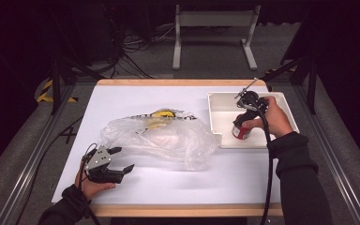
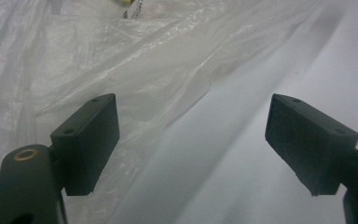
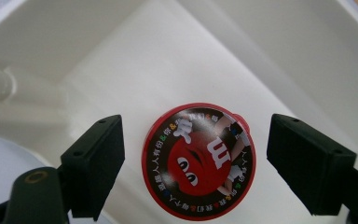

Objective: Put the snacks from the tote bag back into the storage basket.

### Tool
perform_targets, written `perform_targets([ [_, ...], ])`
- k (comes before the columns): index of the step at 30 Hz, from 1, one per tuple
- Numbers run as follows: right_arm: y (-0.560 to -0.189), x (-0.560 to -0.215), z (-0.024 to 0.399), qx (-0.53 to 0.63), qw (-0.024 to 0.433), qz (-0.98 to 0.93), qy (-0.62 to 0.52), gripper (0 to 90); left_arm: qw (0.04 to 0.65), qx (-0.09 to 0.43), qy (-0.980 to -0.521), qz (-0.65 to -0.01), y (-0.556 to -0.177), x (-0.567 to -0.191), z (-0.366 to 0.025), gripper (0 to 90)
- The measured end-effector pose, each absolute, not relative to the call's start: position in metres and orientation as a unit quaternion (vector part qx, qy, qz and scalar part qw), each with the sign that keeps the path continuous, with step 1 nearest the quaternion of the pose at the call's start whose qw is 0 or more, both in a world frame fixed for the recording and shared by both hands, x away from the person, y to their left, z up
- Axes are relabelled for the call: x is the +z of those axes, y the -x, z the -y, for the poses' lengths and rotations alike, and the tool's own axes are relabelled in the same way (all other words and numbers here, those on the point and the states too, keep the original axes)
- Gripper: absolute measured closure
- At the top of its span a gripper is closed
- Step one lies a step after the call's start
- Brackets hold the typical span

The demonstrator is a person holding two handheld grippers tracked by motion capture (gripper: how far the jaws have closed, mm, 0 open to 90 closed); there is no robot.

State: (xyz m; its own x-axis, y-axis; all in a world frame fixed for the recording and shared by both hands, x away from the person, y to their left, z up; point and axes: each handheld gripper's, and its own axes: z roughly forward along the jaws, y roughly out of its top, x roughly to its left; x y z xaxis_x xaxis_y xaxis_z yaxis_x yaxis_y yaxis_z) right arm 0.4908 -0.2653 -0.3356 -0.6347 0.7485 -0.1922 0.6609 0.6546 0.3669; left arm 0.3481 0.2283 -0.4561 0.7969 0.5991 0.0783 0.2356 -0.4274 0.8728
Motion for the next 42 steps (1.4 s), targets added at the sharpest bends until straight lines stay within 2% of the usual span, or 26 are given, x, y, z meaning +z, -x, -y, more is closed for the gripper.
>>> perform_targets([
  [23, -0.45, -0.31, 0.262, 0.168, 0.213, -0.896, -0.352, 18.5, 0.465, 0.193, -0.825, -0.257, -0.349, -0.456, -0.227, 18.4],
  [42, -0.418, -0.317, 0.283, 0.199, 0.242, -0.886, -0.34, 17.5, 0.465, 0.194, -0.823, -0.261, -0.349, -0.456, -0.227, 18.4],
])
